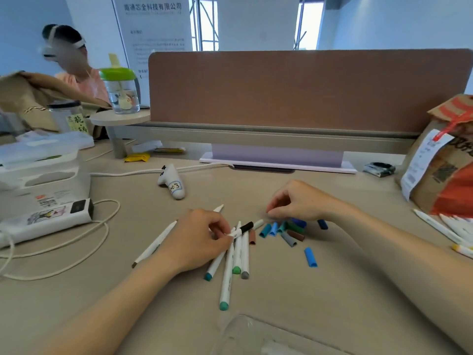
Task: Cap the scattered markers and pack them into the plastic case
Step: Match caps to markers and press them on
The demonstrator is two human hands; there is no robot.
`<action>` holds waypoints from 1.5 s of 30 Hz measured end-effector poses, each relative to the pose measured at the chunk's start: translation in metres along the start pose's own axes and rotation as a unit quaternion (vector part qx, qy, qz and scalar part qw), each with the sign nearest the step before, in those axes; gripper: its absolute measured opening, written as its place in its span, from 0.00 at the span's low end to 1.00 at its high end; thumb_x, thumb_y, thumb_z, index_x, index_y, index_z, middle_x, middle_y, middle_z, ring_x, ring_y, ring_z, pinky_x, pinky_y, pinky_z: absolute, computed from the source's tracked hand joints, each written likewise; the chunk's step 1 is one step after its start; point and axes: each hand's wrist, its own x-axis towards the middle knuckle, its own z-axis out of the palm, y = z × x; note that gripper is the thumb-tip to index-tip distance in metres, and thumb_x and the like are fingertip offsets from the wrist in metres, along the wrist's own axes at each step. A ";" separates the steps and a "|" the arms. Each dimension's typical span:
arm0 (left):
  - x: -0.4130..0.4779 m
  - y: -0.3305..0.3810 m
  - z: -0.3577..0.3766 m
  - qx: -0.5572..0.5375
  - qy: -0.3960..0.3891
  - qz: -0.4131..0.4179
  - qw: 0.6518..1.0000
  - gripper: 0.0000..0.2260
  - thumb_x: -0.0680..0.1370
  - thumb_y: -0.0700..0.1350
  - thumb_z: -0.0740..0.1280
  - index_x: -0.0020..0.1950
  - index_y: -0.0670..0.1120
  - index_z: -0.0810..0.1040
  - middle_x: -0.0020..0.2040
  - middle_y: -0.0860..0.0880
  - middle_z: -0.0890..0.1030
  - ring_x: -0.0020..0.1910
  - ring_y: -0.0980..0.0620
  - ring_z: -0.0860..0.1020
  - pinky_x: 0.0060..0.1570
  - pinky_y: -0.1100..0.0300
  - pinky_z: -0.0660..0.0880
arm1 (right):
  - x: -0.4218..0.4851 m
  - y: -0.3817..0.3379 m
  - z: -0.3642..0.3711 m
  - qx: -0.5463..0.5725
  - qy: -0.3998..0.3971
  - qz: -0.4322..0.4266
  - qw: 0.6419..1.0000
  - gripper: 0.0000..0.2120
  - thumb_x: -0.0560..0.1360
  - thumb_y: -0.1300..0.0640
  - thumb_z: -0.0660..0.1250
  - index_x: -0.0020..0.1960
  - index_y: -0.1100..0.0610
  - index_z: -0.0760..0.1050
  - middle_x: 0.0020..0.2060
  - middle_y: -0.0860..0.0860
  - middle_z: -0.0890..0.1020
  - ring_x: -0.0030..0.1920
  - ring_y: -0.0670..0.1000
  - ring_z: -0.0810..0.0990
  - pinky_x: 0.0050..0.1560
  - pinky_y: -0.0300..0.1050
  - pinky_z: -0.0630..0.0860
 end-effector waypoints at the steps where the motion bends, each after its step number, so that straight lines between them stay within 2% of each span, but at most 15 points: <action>1: 0.000 0.001 0.000 0.018 -0.003 -0.003 1.000 0.04 0.73 0.52 0.74 0.44 0.55 0.83 0.37 0.57 0.82 0.39 0.64 0.77 0.36 0.72 0.72 | 0.000 0.000 -0.001 -0.006 -0.005 -0.005 1.000 0.06 0.75 0.52 0.71 0.49 0.52 0.85 0.40 0.44 0.86 0.42 0.44 0.83 0.51 0.47 0.81; 5: 0.001 0.005 0.002 0.034 -0.013 -0.015 0.999 0.06 0.71 0.56 0.75 0.41 0.56 0.82 0.33 0.57 0.81 0.36 0.63 0.78 0.36 0.70 0.73 | -0.004 0.002 -0.001 -0.018 -0.018 -0.015 1.000 0.07 0.75 0.52 0.71 0.50 0.51 0.85 0.42 0.43 0.86 0.43 0.43 0.83 0.51 0.43 0.81; 12: -0.001 0.010 -0.003 0.040 -0.057 -0.043 0.997 0.08 0.70 0.56 0.75 0.39 0.54 0.82 0.27 0.57 0.78 0.28 0.65 0.75 0.31 0.72 0.65 | -0.013 0.013 0.002 -0.047 -0.015 -0.025 0.999 0.06 0.73 0.51 0.73 0.50 0.49 0.85 0.41 0.41 0.85 0.43 0.40 0.80 0.48 0.39 0.79; 14: -0.002 0.010 -0.005 0.043 -0.057 -0.048 0.996 0.08 0.71 0.56 0.74 0.40 0.53 0.82 0.28 0.56 0.78 0.28 0.64 0.75 0.30 0.71 0.65 | -0.014 0.013 0.000 -0.049 -0.007 -0.026 0.998 0.06 0.73 0.50 0.73 0.50 0.48 0.85 0.41 0.40 0.84 0.43 0.39 0.79 0.45 0.33 0.76; 17: -0.003 0.008 -0.010 0.062 -0.045 -0.062 0.995 0.08 0.72 0.56 0.73 0.40 0.53 0.81 0.34 0.56 0.78 0.34 0.61 0.75 0.32 0.67 0.66 | -0.016 0.009 -0.002 -0.061 -0.009 -0.030 0.998 0.05 0.73 0.50 0.73 0.49 0.47 0.85 0.41 0.39 0.84 0.43 0.36 0.78 0.41 0.28 0.72; 19: -0.003 0.006 -0.013 0.075 -0.049 -0.073 0.993 0.09 0.72 0.57 0.73 0.38 0.53 0.81 0.35 0.55 0.79 0.35 0.59 0.76 0.32 0.64 0.68 | -0.017 0.007 -0.002 -0.065 -0.015 -0.029 0.997 0.05 0.73 0.50 0.73 0.49 0.47 0.85 0.41 0.39 0.84 0.43 0.36 0.78 0.41 0.29 0.73; 23: -0.005 0.004 -0.017 0.075 -0.103 -0.077 0.989 0.13 0.72 0.58 0.74 0.35 0.51 0.80 0.30 0.53 0.82 0.31 0.60 0.78 0.35 0.63 0.74 | -0.018 0.002 -0.003 -0.077 -0.019 -0.035 0.996 0.05 0.73 0.50 0.74 0.49 0.47 0.85 0.40 0.40 0.84 0.42 0.38 0.78 0.40 0.30 0.73; 28: -0.004 0.006 -0.020 0.071 -0.046 -0.039 0.996 0.09 0.73 0.55 0.74 0.38 0.51 0.82 0.32 0.58 0.75 0.33 0.59 0.72 0.32 0.64 0.65 | -0.023 -0.008 -0.003 -0.093 -0.014 -0.051 0.994 0.05 0.73 0.51 0.73 0.49 0.46 0.84 0.41 0.41 0.84 0.42 0.40 0.78 0.40 0.32 0.73; 32: -0.007 0.004 -0.024 0.080 -0.074 -0.029 0.994 0.07 0.72 0.53 0.74 0.38 0.52 0.83 0.28 0.60 0.72 0.29 0.61 0.71 0.30 0.67 0.64 | -0.027 -0.011 -0.004 -0.098 -0.009 -0.051 0.994 0.05 0.73 0.50 0.74 0.48 0.46 0.84 0.38 0.42 0.83 0.40 0.39 0.77 0.38 0.33 0.72; 36: -0.008 0.003 -0.029 0.064 -0.101 -0.024 0.993 0.06 0.72 0.54 0.74 0.38 0.54 0.83 0.25 0.59 0.73 0.28 0.60 0.72 0.30 0.67 0.64 | -0.033 -0.010 -0.002 -0.080 -0.006 -0.044 0.996 0.04 0.73 0.51 0.74 0.47 0.46 0.85 0.36 0.43 0.84 0.38 0.41 0.78 0.39 0.36 0.74; 39: -0.007 0.000 -0.034 0.049 -0.118 -0.024 0.992 0.05 0.72 0.52 0.74 0.40 0.53 0.84 0.23 0.62 0.74 0.27 0.62 0.72 0.27 0.71 0.64 | -0.037 -0.009 0.001 -0.070 -0.007 -0.047 0.996 0.03 0.73 0.52 0.74 0.46 0.47 0.85 0.35 0.43 0.84 0.37 0.43 0.78 0.37 0.34 0.73; 43: -0.007 -0.004 -0.038 0.037 -0.108 -0.038 0.993 0.08 0.73 0.53 0.74 0.35 0.52 0.83 0.26 0.58 0.76 0.29 0.61 0.73 0.30 0.71 0.66 | -0.040 -0.011 0.002 -0.057 -0.001 -0.044 0.997 0.03 0.73 0.54 0.74 0.45 0.48 0.86 0.35 0.43 0.85 0.37 0.43 0.79 0.38 0.35 0.74; 45: -0.007 -0.003 -0.034 0.021 -0.097 -0.031 0.995 0.07 0.73 0.53 0.74 0.36 0.52 0.84 0.26 0.58 0.76 0.29 0.60 0.72 0.30 0.71 0.66 | -0.038 -0.013 0.002 -0.061 -0.002 -0.044 0.997 0.03 0.73 0.54 0.73 0.45 0.48 0.86 0.37 0.43 0.85 0.39 0.43 0.81 0.42 0.39 0.77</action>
